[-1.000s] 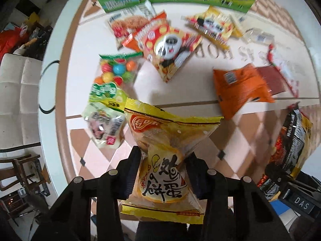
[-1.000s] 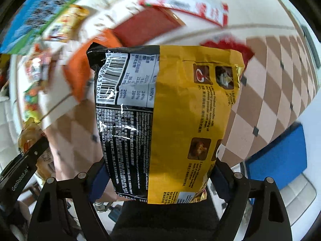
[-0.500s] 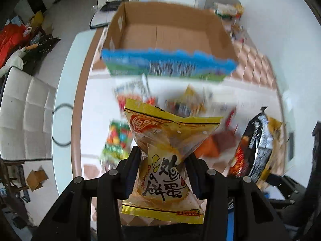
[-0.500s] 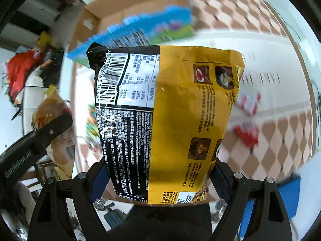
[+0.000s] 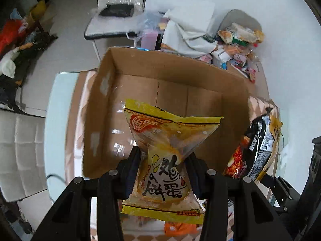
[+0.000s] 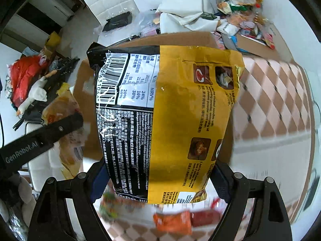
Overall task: Organize snacks
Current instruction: 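Carry both bags into the cardboard box and open both tools, then grasp the orange packet with the right tool while the left tool grasps the pale green packet, then carry both packets into the box and release them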
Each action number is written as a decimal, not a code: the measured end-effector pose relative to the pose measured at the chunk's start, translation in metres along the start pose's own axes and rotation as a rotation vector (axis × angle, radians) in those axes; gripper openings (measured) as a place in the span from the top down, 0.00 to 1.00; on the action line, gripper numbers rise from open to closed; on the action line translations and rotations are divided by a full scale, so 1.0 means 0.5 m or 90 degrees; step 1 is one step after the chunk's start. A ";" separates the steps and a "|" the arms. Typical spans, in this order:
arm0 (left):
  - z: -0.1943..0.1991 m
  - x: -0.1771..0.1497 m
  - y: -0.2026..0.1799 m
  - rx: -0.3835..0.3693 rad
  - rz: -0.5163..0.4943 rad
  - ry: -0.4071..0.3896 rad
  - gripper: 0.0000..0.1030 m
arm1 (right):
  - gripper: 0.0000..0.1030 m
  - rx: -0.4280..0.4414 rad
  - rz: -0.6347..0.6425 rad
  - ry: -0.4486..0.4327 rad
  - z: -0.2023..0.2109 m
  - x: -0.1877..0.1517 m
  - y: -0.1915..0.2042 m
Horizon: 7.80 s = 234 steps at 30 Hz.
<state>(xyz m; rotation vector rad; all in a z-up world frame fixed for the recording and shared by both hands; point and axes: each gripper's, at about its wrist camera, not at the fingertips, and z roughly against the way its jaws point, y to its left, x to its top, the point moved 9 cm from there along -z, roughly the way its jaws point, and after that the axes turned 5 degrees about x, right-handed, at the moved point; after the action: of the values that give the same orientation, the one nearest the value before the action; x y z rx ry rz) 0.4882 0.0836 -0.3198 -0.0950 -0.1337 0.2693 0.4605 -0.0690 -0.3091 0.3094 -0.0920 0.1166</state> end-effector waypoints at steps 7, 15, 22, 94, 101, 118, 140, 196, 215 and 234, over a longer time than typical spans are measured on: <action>-0.163 0.079 0.002 -0.008 0.012 0.091 0.60 | 0.14 -0.022 0.005 0.055 -0.186 0.132 -0.013; -0.247 0.102 -0.003 -0.007 0.016 0.136 0.60 | 0.14 -0.047 0.013 0.103 -0.303 0.192 -0.035; -0.256 0.115 -0.011 0.016 0.001 0.125 0.59 | 0.13 -0.055 0.017 0.133 -0.331 0.209 -0.029; -0.132 -0.589 0.316 0.137 0.209 0.097 0.04 | 0.08 0.067 -0.451 0.210 -0.275 -0.560 -0.111; -0.162 -0.571 0.297 0.140 0.043 0.100 0.04 | 0.29 0.000 -0.405 0.209 -0.298 -0.540 -0.094; -0.254 -0.595 0.241 0.158 -0.145 0.150 0.08 | 0.35 -0.105 -0.082 0.289 -0.307 -0.580 0.002; -0.244 -0.624 0.294 0.115 -0.045 0.153 0.54 | 0.47 -0.081 -0.136 0.232 -0.295 -0.627 -0.017; 0.022 -0.118 0.073 -0.056 -0.009 -0.002 0.57 | 0.52 0.085 -0.033 0.003 0.050 -0.097 0.150; -0.253 -0.074 0.080 -0.040 0.020 0.223 0.56 | 0.52 0.026 -0.051 0.124 -0.256 -0.034 0.111; -0.153 -0.083 0.052 -0.001 -0.027 0.137 0.19 | 0.09 -0.041 -0.020 0.109 -0.222 -0.024 0.060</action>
<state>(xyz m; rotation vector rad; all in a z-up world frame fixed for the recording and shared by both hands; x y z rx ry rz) 0.4529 0.0918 -0.4030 -0.1226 0.0778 0.2154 0.4527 -0.0077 -0.4069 0.2357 0.0779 0.1089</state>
